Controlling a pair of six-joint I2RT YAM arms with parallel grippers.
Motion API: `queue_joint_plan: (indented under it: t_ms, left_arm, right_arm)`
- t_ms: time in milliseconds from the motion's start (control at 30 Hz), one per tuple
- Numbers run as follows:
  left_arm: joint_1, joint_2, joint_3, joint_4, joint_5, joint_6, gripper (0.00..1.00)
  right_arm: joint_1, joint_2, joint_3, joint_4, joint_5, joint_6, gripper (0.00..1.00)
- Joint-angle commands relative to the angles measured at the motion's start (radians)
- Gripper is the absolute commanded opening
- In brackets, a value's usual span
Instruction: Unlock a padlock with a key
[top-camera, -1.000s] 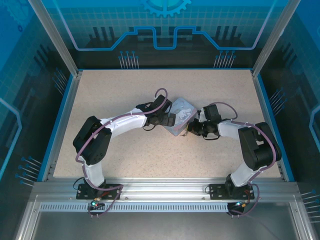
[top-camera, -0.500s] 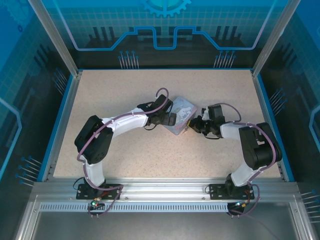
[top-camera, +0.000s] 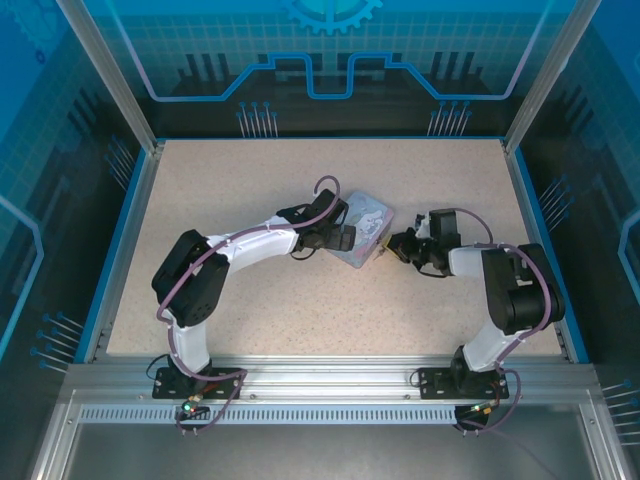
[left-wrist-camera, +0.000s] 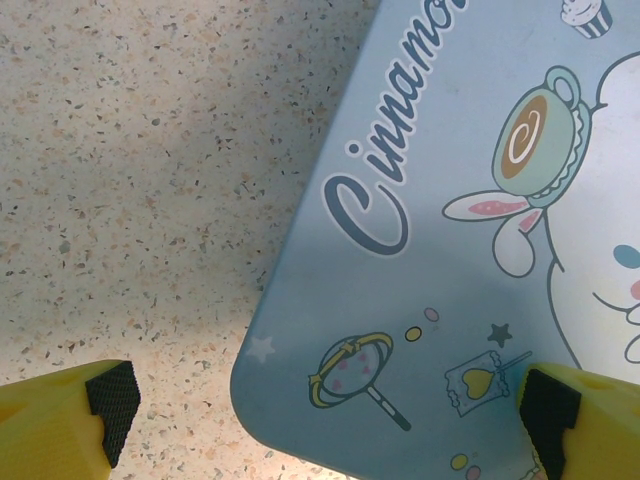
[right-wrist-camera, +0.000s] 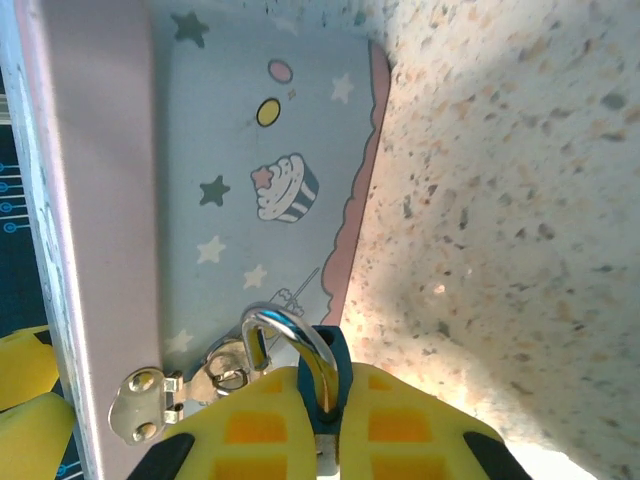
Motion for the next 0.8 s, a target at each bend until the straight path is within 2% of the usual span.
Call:
queue_joint_plan:
  t_ms: [0, 200, 533, 767]
  left_arm:
    - [-0.012, 0.049, -0.026, -0.095, 0.006, 0.023, 0.99]
    - [-0.011, 0.047, -0.026, -0.092, 0.006, 0.027, 0.99]
    - [0.004, 0.026, 0.04, -0.108, 0.021, 0.041, 0.99]
    - [0.01, -0.058, 0.099, -0.141, 0.056, 0.051, 0.99]
  right_arm:
    - [-0.029, -0.005, 0.004, -0.041, -0.058, -0.068, 0.0]
    - [-0.058, -0.031, -0.022, -0.05, -0.071, -0.081, 0.0]
    - [-0.057, -0.187, -0.083, -0.156, -0.053, -0.08, 0.0]
    - [-0.058, -0.29, -0.121, -0.332, 0.034, -0.117, 0.0]
